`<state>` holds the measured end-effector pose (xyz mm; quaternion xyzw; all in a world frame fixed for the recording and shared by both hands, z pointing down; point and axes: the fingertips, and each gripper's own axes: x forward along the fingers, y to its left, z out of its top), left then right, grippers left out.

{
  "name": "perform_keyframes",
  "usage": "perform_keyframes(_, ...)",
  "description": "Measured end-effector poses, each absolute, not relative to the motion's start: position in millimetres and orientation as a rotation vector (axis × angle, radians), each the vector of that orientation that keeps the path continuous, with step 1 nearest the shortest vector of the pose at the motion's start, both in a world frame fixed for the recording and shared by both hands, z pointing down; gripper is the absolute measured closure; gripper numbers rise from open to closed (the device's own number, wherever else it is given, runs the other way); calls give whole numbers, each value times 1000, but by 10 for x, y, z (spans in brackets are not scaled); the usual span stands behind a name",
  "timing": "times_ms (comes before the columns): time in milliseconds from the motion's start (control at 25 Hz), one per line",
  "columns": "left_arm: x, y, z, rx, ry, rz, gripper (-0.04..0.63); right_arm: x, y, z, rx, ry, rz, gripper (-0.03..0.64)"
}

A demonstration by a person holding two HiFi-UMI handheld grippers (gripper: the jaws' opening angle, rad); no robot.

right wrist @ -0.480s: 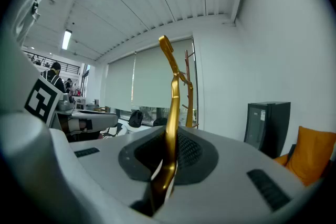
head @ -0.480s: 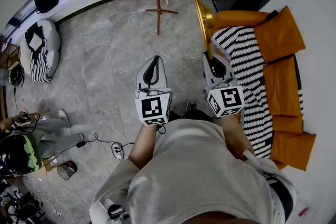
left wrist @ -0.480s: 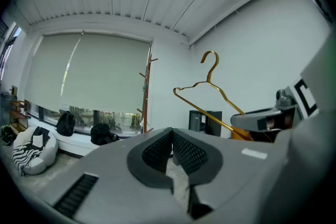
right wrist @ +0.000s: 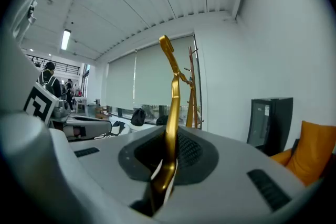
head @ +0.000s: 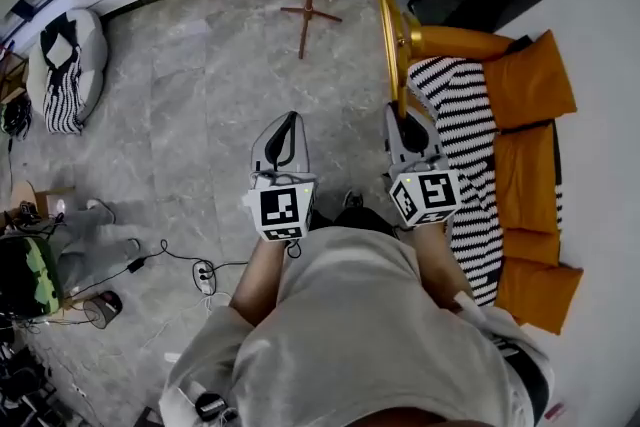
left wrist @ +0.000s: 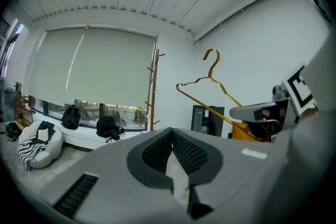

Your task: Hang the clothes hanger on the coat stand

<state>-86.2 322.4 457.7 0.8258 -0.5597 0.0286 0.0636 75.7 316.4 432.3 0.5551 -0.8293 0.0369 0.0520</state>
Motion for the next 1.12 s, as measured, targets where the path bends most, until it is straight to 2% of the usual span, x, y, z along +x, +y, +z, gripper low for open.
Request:
perform_keyframes(560,-2229,3665,5059,2303,-1796,182,584,-668,3312,4792,1396,-2601,217,594)
perform_keyframes(960,-2485,3401,5085,2263,-1842,248,584,-1003,2755,4853,1337,-2656,261,594)
perform_keyframes(1120,-2387,3151,5053,2278,-1822,273,584,-1013,2486,4846,1310,-2652,263,594)
